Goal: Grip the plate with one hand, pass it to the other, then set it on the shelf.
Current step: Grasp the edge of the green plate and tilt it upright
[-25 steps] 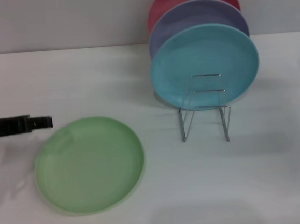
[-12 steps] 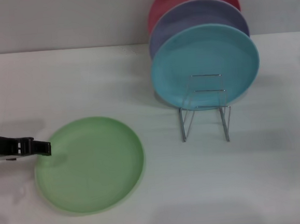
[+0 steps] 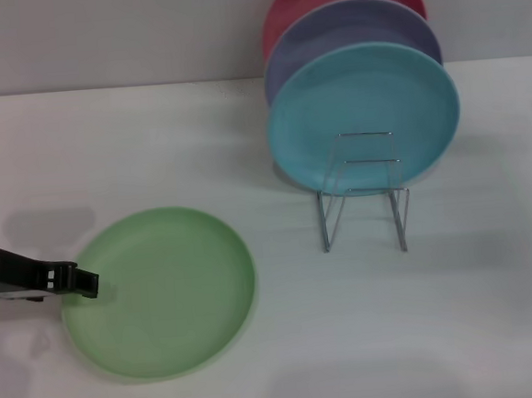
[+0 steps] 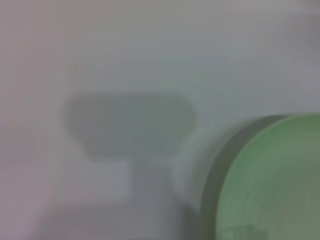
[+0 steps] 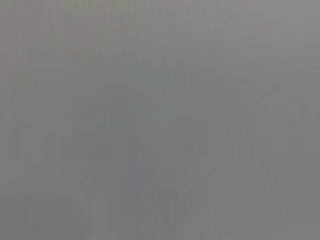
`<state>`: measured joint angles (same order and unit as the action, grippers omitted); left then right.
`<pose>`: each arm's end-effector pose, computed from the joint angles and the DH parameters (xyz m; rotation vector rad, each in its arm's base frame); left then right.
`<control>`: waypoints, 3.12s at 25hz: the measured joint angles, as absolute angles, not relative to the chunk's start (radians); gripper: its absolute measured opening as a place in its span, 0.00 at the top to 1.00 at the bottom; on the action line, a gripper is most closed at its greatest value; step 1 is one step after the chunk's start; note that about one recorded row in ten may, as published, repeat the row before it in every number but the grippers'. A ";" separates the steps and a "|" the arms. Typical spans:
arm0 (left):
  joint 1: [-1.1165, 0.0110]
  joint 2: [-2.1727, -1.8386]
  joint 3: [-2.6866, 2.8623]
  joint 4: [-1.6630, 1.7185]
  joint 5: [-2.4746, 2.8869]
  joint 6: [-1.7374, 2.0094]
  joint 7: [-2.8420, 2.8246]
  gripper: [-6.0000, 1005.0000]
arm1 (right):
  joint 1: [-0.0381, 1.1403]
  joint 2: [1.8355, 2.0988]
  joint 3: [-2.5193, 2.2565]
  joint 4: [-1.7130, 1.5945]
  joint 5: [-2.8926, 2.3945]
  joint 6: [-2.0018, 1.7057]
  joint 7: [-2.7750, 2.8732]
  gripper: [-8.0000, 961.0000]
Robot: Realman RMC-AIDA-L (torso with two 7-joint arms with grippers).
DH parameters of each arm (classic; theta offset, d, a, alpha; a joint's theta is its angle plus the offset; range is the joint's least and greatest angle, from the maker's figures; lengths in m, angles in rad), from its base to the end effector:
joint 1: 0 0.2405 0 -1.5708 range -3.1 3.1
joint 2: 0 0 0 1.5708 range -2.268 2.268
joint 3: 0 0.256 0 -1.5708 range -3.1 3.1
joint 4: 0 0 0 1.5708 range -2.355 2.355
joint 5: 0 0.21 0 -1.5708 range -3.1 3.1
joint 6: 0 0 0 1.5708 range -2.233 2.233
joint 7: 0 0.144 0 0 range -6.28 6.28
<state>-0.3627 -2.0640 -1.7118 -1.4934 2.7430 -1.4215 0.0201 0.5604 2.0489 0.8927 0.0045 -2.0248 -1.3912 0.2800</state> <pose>-0.2426 0.3339 0.0280 -1.9578 -1.4907 0.3146 0.3242 0.3558 0.0672 -1.2560 0.4375 0.8939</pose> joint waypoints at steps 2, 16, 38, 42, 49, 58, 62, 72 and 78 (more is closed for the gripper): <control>-0.367 -2.064 -1.709 -1.489 2.752 -1.419 0.019 0.30 | 0.559 2.048 0.893 0.004 -2.025 -1.391 0.280 0.27; -0.390 -2.063 -1.708 -1.432 2.763 -1.408 0.026 0.42 | 0.558 2.048 0.893 0.005 -2.025 -1.391 0.279 0.27; -0.435 -2.060 -1.713 -1.355 2.763 -1.408 0.044 0.74 | 0.556 2.048 0.893 0.005 -2.025 -1.393 0.279 0.28; -0.437 -2.060 -1.715 -1.354 2.764 -1.409 0.055 0.80 | 0.557 2.048 0.893 0.005 -2.025 -1.393 0.279 0.28; -0.444 -2.060 -1.720 -1.355 2.764 -1.417 0.057 0.90 | 0.557 2.048 0.893 0.005 -2.025 -1.391 0.279 0.28; -0.431 -2.062 -1.813 -1.385 2.670 -1.416 0.129 0.94 | 0.558 2.048 0.893 0.005 -2.025 -1.391 0.279 0.28; -0.418 -2.061 -1.845 -1.413 2.655 -1.380 0.149 0.95 | 0.558 2.047 0.893 0.005 -2.025 -1.391 0.279 0.28; -0.379 -2.063 -1.947 -1.452 2.560 -1.287 0.270 0.96 | 0.556 2.047 0.893 -0.005 -2.025 -1.388 0.279 0.27; -0.283 -2.067 -1.916 -1.445 2.430 -0.962 0.362 0.96 | 0.555 2.049 0.893 -0.009 -2.025 -1.378 0.279 0.27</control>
<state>-0.2825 -2.0670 -1.9156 -1.4452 2.4298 -0.9622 0.3618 0.5553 2.0489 0.8928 -0.0093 -2.0249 -1.3779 0.2791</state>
